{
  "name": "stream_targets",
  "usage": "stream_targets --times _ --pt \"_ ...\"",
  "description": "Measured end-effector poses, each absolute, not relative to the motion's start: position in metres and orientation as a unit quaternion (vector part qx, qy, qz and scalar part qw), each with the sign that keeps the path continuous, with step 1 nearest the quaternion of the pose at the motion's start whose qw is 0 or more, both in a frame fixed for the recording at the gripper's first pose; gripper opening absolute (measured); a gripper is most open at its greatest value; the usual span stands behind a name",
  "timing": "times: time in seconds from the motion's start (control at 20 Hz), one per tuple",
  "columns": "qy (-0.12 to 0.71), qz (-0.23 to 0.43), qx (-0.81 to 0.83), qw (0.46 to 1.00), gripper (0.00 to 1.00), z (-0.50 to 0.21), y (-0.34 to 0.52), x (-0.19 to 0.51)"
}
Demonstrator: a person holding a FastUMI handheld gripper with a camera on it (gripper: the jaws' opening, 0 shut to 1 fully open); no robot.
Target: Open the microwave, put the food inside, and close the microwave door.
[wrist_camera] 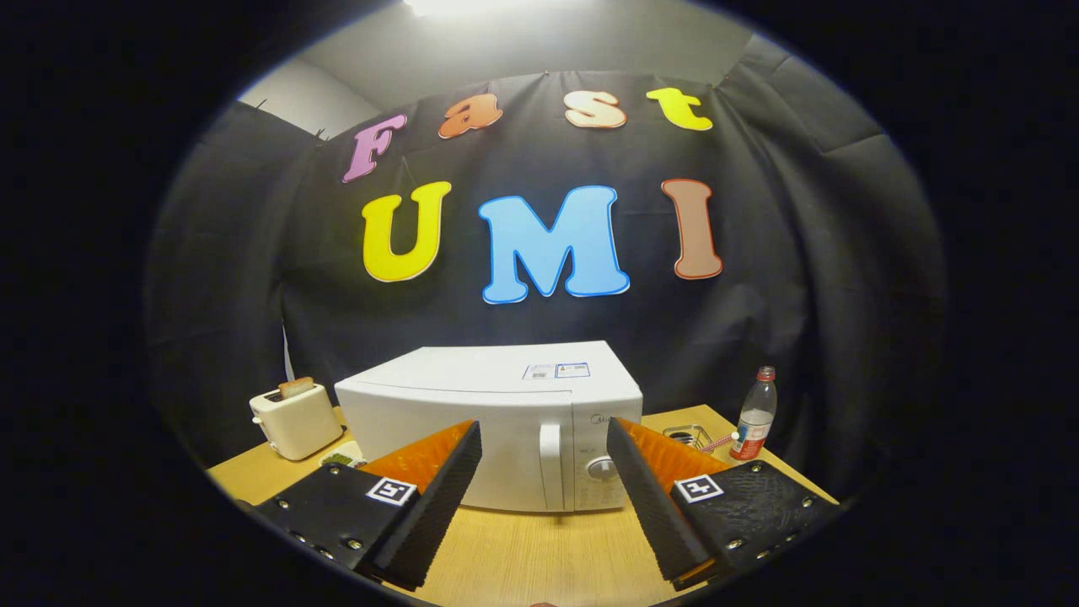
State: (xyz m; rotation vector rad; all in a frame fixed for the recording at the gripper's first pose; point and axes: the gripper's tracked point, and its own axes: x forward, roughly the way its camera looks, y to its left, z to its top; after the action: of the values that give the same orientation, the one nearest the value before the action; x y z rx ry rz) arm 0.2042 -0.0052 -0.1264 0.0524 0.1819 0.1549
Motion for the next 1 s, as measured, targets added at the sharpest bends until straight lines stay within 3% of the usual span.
stream_targets --times 0.65,0.7,0.85,0.9,1.0 --pt "0.183 0.064 0.024 0.981 0.95 -0.22 -0.001 0.276" --pt "0.19 0.064 0.026 0.979 0.88 -0.225 -0.001 0.28" --pt "0.2 0.062 0.026 0.977 0.86 -0.232 -0.001 0.286" --pt "0.202 0.065 0.025 0.977 0.69 -0.232 0.0 0.288" --pt "0.203 0.071 0.022 0.976 0.64 -0.233 0.003 0.29"
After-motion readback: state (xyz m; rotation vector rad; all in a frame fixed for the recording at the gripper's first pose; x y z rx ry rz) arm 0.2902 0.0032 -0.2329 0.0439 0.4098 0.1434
